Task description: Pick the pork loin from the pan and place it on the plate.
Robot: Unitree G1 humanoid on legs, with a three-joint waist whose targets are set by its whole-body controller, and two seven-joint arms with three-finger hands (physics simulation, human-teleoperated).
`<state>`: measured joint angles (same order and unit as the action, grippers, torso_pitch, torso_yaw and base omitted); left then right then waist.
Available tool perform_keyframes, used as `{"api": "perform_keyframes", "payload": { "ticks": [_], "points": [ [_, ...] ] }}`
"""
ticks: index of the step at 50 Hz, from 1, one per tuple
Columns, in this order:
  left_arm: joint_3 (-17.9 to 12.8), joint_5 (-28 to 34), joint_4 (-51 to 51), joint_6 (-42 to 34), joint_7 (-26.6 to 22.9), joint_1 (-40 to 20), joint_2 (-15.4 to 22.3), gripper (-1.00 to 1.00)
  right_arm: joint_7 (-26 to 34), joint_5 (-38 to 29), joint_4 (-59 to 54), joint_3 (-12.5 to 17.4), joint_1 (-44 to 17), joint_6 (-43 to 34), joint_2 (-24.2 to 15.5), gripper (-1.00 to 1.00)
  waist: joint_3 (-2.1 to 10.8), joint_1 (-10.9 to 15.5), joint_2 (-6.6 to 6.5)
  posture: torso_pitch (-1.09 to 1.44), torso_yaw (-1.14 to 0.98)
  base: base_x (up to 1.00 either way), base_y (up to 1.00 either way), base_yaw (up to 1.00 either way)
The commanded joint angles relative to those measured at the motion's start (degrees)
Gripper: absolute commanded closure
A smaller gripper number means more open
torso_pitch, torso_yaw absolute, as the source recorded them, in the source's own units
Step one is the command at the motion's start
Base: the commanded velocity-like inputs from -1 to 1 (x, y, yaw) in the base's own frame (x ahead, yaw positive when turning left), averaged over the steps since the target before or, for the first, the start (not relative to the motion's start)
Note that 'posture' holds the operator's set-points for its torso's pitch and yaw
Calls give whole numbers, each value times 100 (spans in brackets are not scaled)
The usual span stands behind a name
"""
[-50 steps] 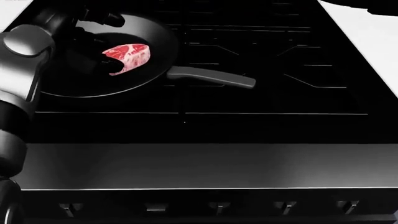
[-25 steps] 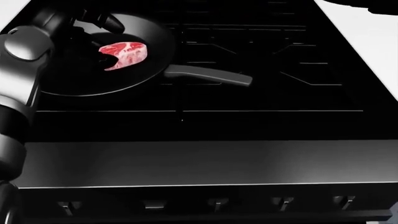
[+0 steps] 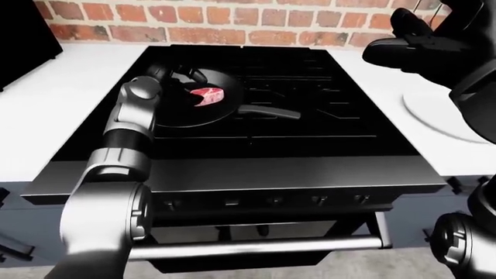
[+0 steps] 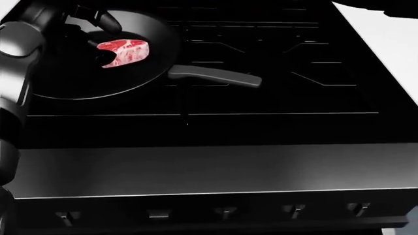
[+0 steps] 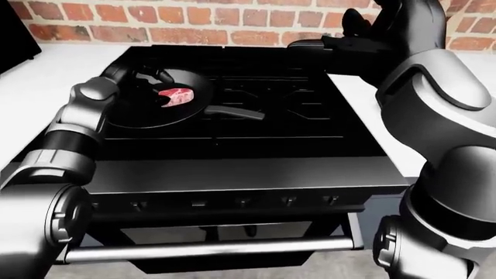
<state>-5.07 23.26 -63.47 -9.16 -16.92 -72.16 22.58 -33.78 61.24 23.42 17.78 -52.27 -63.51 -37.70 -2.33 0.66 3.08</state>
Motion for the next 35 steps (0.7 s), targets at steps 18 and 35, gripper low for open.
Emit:
{"api": "perform_keyframes", "payload": {
  "ticks": [18, 35],
  "points": [
    [-110, -200, 213, 54, 329, -545, 248, 33, 4, -21, 70, 124, -179, 143, -103, -100, 145, 14, 17, 0, 0, 0, 0, 0],
    [-142, -315, 165, 396, 779, -747, 314, 35, 33, -42, 59, 125, -156, 180, -109, -100, 137, 17, 28, 0, 0, 0, 0, 0]
  ]
}}
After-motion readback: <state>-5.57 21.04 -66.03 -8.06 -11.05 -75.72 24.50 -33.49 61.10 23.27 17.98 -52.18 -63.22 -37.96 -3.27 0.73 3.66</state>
